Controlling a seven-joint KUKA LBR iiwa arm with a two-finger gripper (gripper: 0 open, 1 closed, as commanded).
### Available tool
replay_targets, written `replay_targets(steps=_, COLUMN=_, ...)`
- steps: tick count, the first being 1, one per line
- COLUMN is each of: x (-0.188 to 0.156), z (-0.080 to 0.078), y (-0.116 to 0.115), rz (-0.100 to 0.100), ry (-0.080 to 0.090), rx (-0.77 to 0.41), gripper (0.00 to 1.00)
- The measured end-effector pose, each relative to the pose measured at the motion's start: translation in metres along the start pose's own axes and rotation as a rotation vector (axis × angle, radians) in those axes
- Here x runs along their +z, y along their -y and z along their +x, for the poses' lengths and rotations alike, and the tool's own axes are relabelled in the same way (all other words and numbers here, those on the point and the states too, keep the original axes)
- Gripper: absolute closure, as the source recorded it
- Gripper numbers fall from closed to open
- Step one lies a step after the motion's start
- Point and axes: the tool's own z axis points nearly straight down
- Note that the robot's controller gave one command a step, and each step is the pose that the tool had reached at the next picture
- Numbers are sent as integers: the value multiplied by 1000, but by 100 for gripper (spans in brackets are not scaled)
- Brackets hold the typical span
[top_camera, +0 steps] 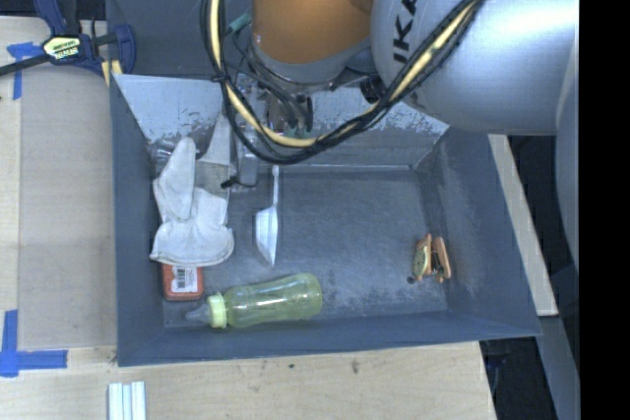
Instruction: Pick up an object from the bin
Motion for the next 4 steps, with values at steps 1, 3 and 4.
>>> replay_targets(steps=1, x=-16, z=3, y=4, rz=-3, ry=5, rx=3, gripper=0)
replay_targets(steps=3, x=11, z=18, y=6, rz=-1, ry=5, rx=-293, gripper=0)
replay_targets(steps=4, x=26, z=32, y=2, rz=-3, ry=10, rx=-180, gripper=0)
